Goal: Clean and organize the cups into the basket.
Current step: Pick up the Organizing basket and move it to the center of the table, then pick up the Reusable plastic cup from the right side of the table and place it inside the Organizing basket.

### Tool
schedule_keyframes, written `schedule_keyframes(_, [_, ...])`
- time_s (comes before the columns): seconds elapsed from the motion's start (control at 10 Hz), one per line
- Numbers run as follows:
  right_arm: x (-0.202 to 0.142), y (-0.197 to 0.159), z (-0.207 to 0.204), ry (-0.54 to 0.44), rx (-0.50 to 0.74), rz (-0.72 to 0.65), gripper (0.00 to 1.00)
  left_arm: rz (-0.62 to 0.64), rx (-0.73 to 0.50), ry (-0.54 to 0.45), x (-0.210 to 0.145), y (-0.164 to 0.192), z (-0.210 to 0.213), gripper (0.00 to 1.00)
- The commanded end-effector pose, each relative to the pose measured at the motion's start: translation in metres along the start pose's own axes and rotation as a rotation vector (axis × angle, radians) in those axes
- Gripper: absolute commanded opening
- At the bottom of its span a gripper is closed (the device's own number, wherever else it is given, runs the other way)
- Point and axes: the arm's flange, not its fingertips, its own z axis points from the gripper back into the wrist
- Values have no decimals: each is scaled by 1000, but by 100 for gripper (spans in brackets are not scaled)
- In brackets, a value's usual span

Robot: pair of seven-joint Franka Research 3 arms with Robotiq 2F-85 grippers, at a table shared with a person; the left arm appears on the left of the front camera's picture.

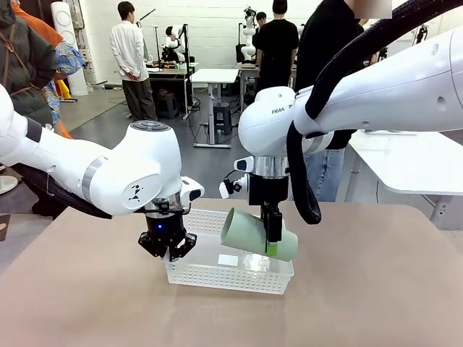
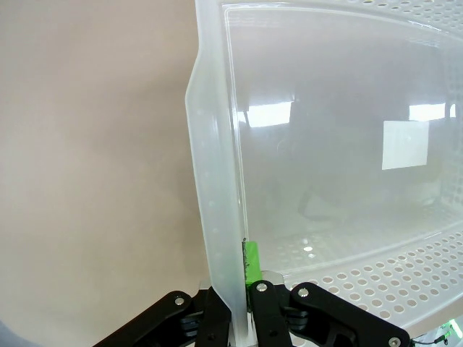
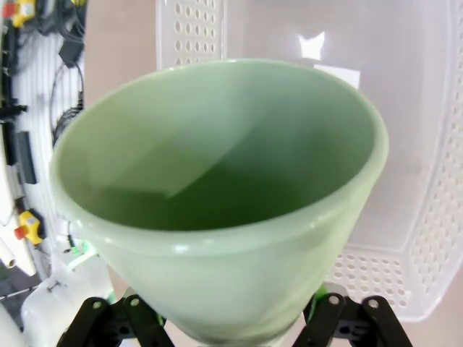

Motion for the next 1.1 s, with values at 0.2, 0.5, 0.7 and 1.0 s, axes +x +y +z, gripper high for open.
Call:
schedule_keyframes(0.2, [22, 18, -16, 59, -123, -43, 81, 1, 2, -10, -4, 0, 2, 0])
schedule_keyframes(0.5, [44, 13, -27, 112, -110, -53, 81, 1, 2, -10, -4, 0, 2, 0])
schedule_keyframes(0.7, [50, 9, -37, 124, -77, -48, 81, 1, 2, -10, -4, 0, 2, 0])
schedule_keyframes(1.0, [51, 2, -48, 127, -31, -37, 81, 1, 2, -10, -4, 0, 2, 0])
